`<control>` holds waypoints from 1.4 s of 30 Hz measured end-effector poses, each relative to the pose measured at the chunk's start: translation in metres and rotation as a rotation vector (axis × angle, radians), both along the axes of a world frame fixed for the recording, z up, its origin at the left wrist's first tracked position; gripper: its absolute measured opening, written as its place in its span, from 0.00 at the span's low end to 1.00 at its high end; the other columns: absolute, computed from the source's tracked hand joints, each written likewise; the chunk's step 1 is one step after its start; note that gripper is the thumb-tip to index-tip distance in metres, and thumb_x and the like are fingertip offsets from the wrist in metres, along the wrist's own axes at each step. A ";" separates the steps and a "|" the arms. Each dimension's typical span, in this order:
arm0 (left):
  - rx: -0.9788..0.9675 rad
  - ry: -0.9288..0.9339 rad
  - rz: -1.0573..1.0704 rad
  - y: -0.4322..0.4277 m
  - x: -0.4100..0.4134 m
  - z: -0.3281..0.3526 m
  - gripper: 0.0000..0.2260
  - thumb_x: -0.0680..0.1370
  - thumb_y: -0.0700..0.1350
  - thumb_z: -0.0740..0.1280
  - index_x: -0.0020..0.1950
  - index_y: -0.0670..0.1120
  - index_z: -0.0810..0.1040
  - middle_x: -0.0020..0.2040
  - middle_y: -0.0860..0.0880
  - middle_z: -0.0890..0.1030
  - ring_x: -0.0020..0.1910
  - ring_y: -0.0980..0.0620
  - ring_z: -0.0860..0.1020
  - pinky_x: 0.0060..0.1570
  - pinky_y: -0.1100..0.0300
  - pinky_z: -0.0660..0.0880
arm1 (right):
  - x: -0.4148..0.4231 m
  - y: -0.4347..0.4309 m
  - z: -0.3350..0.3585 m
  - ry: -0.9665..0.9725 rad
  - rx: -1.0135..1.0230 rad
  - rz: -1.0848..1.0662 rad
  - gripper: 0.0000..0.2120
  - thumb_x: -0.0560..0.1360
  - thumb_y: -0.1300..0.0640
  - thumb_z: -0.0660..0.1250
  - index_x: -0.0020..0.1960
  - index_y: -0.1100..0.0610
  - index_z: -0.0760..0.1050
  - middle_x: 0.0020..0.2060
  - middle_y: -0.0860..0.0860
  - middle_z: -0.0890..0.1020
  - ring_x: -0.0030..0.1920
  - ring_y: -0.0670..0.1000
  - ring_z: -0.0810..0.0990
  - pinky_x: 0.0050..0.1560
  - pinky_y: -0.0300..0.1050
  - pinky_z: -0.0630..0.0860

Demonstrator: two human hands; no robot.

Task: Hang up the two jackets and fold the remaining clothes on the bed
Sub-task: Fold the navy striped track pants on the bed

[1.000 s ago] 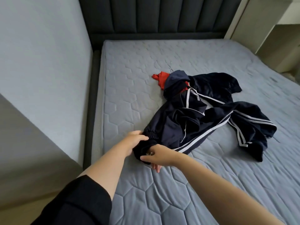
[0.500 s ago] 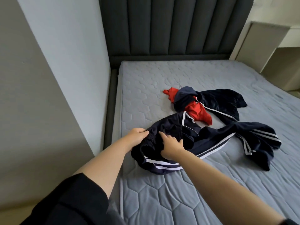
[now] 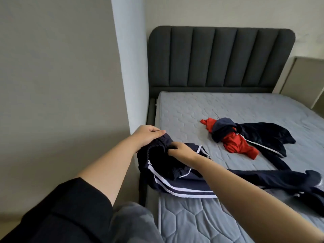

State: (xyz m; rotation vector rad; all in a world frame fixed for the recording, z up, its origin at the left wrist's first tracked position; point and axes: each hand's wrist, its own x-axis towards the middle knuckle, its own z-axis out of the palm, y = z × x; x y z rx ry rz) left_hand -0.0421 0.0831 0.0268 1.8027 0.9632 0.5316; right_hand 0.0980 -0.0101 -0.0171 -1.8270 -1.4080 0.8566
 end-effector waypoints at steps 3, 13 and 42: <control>0.071 -0.043 0.084 -0.002 -0.029 0.035 0.05 0.73 0.53 0.71 0.43 0.54 0.80 0.44 0.53 0.81 0.44 0.57 0.79 0.45 0.64 0.73 | -0.035 0.009 0.030 0.024 0.058 0.078 0.16 0.73 0.58 0.66 0.61 0.56 0.72 0.51 0.50 0.80 0.52 0.50 0.79 0.53 0.42 0.74; 0.321 -0.025 0.273 -0.021 -0.196 0.154 0.06 0.71 0.51 0.73 0.46 0.53 0.81 0.48 0.54 0.81 0.49 0.59 0.77 0.46 0.70 0.68 | -0.193 0.050 0.149 -0.264 0.293 0.230 0.04 0.68 0.59 0.67 0.39 0.58 0.72 0.30 0.49 0.74 0.30 0.49 0.72 0.30 0.40 0.67; 0.921 1.083 1.060 -0.142 -0.535 0.332 0.06 0.77 0.36 0.63 0.50 0.43 0.79 0.43 0.46 0.77 0.45 0.45 0.74 0.38 0.59 0.69 | -0.489 0.048 0.358 -0.485 0.937 0.257 0.14 0.70 0.68 0.59 0.51 0.59 0.78 0.48 0.57 0.80 0.44 0.59 0.74 0.40 0.44 0.69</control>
